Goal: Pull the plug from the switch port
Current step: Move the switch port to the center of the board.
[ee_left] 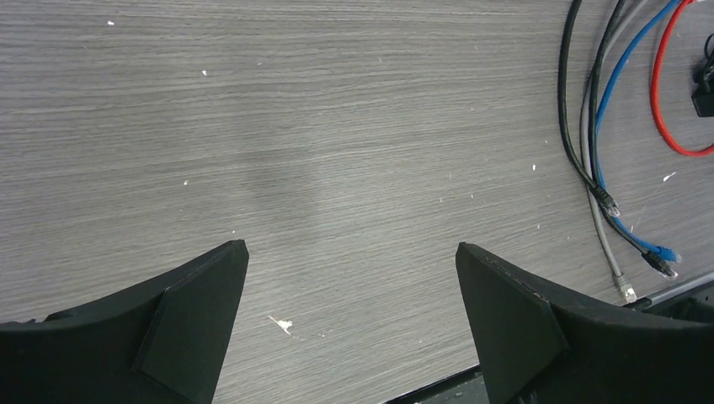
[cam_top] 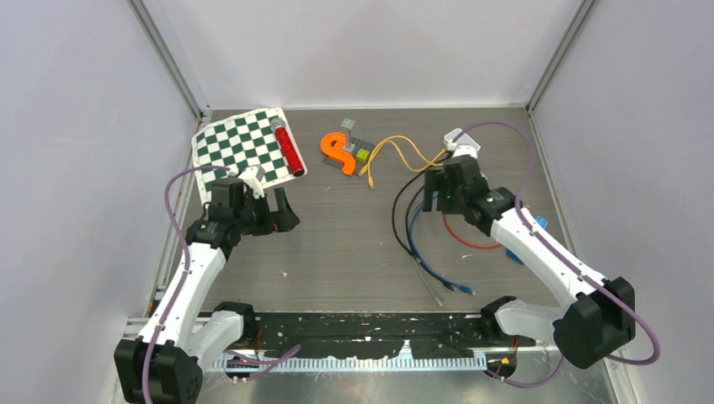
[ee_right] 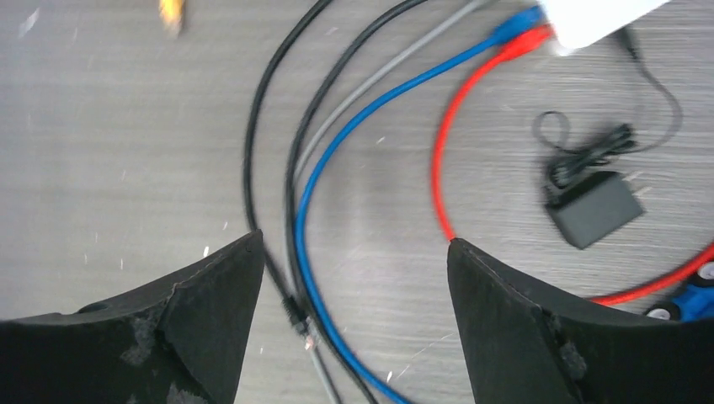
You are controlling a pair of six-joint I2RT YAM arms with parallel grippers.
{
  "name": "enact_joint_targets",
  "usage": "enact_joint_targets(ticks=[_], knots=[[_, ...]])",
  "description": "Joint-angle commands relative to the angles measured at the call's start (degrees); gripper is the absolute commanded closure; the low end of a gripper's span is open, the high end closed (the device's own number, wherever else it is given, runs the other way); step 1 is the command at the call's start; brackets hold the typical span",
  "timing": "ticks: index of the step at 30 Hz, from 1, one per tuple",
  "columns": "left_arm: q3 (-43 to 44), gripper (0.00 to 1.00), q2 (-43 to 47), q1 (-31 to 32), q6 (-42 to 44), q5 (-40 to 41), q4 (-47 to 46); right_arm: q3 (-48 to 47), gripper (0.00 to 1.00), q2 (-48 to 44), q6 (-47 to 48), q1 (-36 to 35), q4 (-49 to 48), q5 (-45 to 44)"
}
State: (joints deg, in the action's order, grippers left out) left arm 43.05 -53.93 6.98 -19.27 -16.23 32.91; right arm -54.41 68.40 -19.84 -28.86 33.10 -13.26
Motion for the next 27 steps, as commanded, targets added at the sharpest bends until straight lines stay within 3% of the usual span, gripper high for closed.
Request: enact_joint_targets(ticks=[1, 6, 9, 18, 27], knots=[[2.73, 0.01, -0.12, 2.12, 0.54, -0.18, -2.58, 0.28, 0.15, 0.26, -4.2, 10.48, -1.64, 5.85], [4.26, 0.01, -2.31, 6.62, 0.07, 1.37, -3.01, 1.7, 0.25, 4.38, -6.33, 14.38, -10.59, 20.26], [4.76, 0.01, -3.28, 8.66, -0.35, 1.77, -2.95, -1.44, 0.28, 11.7, -9.65, 14.39, -16.88, 25.66], [3.74, 0.01, -1.59, 9.45, 0.26, 4.03, -1.18, -12.65, 0.31, 33.28, -12.64, 14.29, -22.8, 26.82], [3.15, 0.01, -2.1, 9.45, 0.32, 4.46, -1.2, -17.61, 0.34, 40.28, -11.54, 13.98, -23.09, 24.63]])
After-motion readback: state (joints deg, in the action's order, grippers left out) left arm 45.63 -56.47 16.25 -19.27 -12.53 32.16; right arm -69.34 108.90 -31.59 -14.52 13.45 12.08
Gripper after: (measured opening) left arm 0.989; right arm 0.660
